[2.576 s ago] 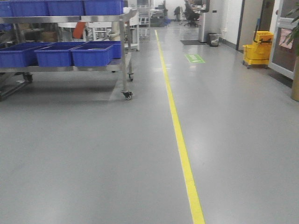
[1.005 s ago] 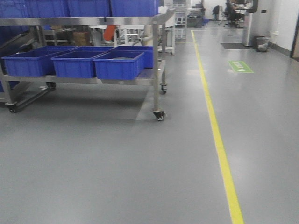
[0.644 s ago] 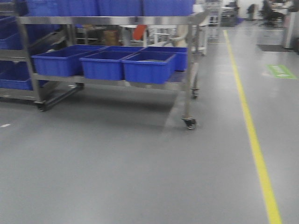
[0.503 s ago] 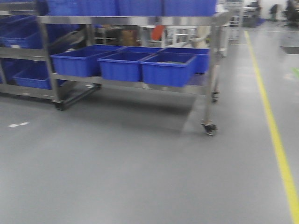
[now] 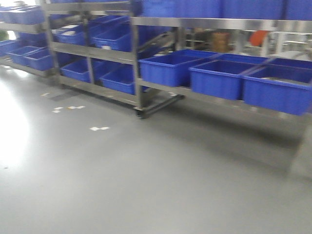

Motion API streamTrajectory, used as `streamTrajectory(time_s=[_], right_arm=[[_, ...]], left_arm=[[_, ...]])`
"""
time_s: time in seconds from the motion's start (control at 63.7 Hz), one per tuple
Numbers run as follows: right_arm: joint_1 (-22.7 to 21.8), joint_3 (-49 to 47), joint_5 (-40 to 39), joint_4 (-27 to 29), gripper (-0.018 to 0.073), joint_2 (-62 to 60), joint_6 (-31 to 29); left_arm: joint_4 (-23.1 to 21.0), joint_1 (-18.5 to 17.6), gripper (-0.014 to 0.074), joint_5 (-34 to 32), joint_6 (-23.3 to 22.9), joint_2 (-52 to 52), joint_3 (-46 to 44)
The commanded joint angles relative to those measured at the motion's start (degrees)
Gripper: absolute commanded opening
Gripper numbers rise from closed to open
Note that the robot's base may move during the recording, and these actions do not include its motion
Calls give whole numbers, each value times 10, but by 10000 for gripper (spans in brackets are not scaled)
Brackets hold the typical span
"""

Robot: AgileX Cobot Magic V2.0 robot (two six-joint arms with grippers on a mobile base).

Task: Pick and sort blue part to right shelf
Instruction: 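Drive the base along the yellow floor line, then drive the base up to the rack of blue bins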

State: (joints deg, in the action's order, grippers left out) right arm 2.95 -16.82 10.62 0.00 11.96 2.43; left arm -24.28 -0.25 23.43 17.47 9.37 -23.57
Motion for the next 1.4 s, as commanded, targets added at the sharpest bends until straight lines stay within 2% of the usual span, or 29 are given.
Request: streamTrajectory(time_s=[0.0,1.382], right_arm=[[-3,-17,-53,-7,402,5,-3],[-3,-17,-53,-7,402,5,-3]], left_arm=[[-12,1,332,-43,-2,6,-16],[-12,1,332,-43,-2,6,-16]])
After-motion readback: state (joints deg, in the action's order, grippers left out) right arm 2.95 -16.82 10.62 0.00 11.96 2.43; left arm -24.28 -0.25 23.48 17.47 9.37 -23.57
